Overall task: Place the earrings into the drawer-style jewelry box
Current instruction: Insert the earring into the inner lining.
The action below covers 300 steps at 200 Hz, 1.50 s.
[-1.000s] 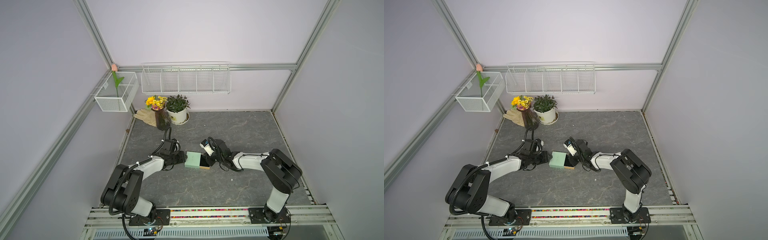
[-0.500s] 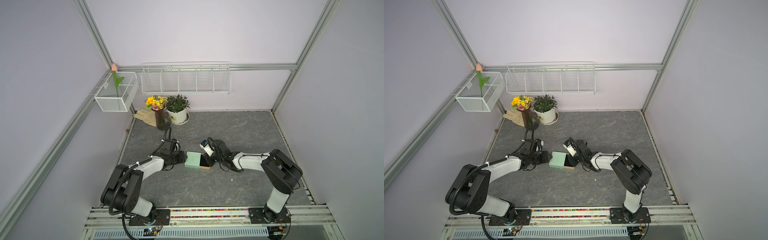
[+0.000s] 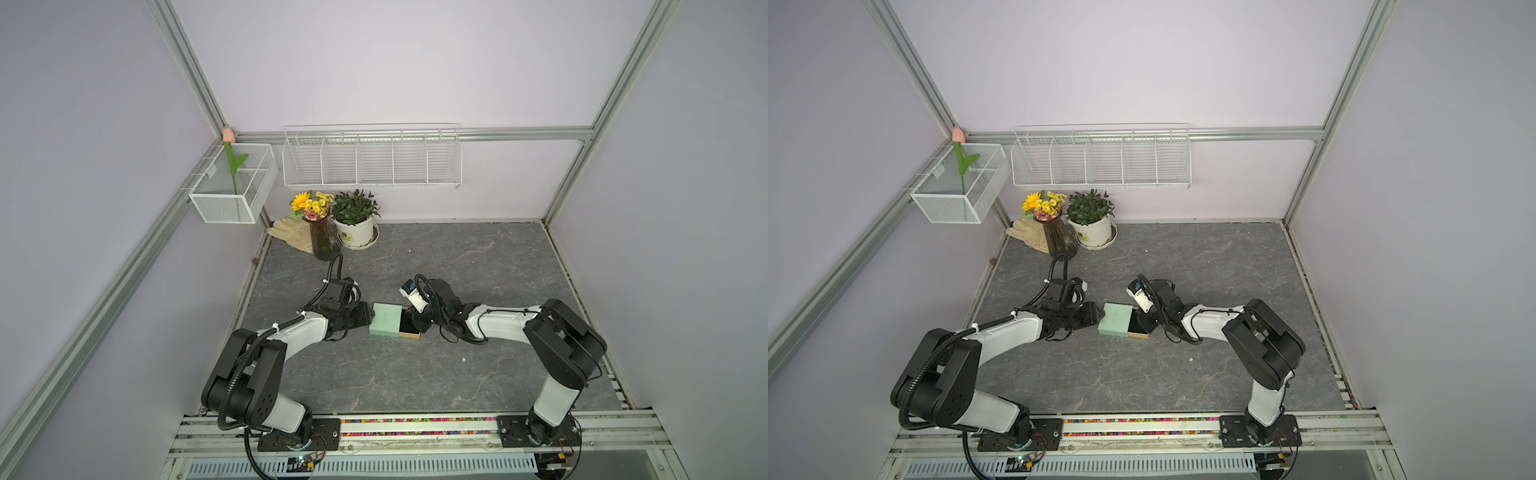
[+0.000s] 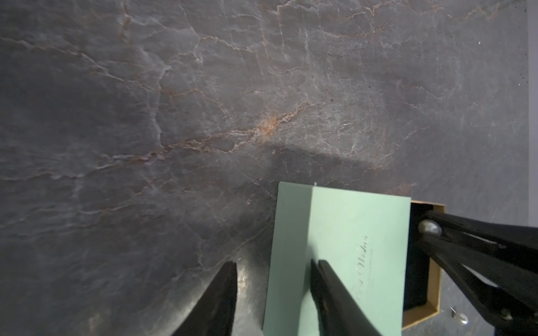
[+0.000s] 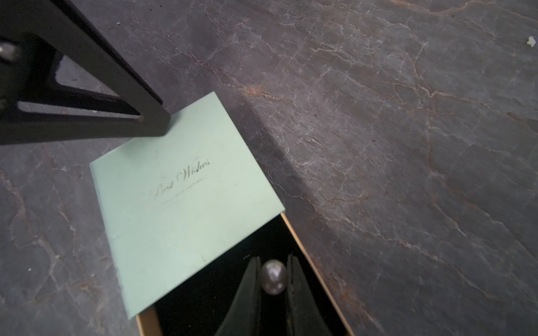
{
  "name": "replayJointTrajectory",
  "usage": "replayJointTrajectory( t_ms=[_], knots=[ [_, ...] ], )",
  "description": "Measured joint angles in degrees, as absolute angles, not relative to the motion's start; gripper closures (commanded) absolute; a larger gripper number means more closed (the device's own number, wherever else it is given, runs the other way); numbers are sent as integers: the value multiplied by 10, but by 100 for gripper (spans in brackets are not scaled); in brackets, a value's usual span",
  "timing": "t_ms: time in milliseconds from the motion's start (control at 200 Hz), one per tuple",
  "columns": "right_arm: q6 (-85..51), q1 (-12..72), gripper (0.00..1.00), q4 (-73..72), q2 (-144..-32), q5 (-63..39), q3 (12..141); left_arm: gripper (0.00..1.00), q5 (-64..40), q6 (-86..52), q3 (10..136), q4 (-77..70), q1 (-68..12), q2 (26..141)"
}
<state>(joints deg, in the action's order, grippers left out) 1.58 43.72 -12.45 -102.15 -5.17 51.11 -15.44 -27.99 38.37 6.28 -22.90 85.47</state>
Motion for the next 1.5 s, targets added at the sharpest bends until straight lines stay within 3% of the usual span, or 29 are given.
replayJointTrajectory(
  t_ms=[1500],
  knots=[
    [22,438,93,-113,-1038,-73,513,54,-154,-280,384,63,-229,855]
  ],
)
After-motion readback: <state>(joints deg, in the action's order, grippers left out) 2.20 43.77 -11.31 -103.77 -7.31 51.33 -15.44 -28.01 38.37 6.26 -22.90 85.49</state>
